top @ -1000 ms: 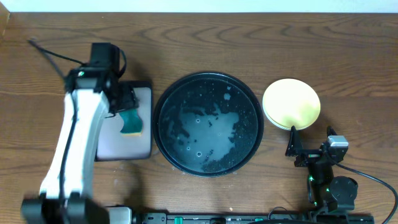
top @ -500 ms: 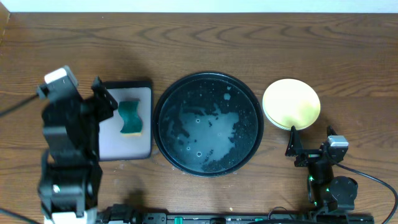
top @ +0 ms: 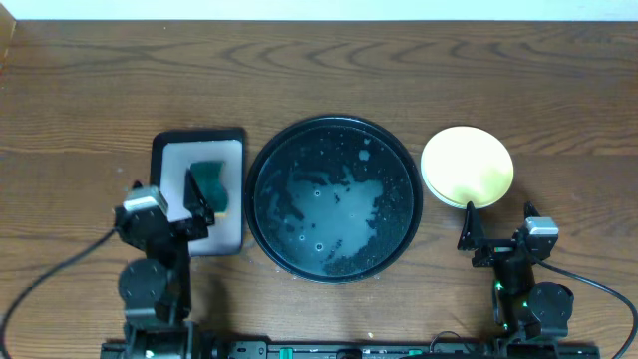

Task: Clean dirty plates on tray and stack at the side

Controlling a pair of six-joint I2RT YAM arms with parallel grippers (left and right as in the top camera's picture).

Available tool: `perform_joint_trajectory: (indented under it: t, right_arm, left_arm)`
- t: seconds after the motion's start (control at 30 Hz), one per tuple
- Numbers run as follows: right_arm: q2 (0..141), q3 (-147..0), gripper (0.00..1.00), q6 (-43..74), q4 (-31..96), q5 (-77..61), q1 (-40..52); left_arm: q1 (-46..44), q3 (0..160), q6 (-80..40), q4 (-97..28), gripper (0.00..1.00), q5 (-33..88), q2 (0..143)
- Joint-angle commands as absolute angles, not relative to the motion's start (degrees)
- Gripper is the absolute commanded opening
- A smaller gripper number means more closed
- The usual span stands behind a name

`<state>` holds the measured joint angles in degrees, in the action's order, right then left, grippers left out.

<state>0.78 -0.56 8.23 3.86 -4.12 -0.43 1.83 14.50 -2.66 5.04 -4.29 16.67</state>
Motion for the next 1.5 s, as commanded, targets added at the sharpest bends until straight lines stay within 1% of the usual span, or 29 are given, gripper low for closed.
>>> perform_joint_trajectory:
  t: [0.0, 0.33, 0.47, 0.63, 1.47]
  right_arm:
    - [0.34, -0.32, 0.99, 7.62, 3.88, -4.38, -0.71]
    - [0.34, -0.32, 0.99, 7.62, 3.86, -4.38, -0.71]
    - [0.34, -0.32, 0.99, 7.62, 3.88, -4.36, -0.71]
    - [0.34, -0.32, 0.99, 7.62, 3.88, -4.36, -0.71]
    - [0.34, -0.32, 0.99, 7.62, 3.86, -4.36, -0.71]
  left_arm:
    - [2.09, 10.26, 1.83, 5.96, 0.81, -3.18, 11.81]
    - [2.07, 0.78, 8.62, 5.91, 0.81, -3.20, 2.50]
    - [2.07, 0.23, 9.26, 1.30, 0.81, -3.20, 0.05]
    - [2.07, 0.23, 9.87, -4.16, 0.81, -3.18, 0.10]
    - [2.07, 0.23, 9.85, -4.01, 0.81, -3.18, 0.34]
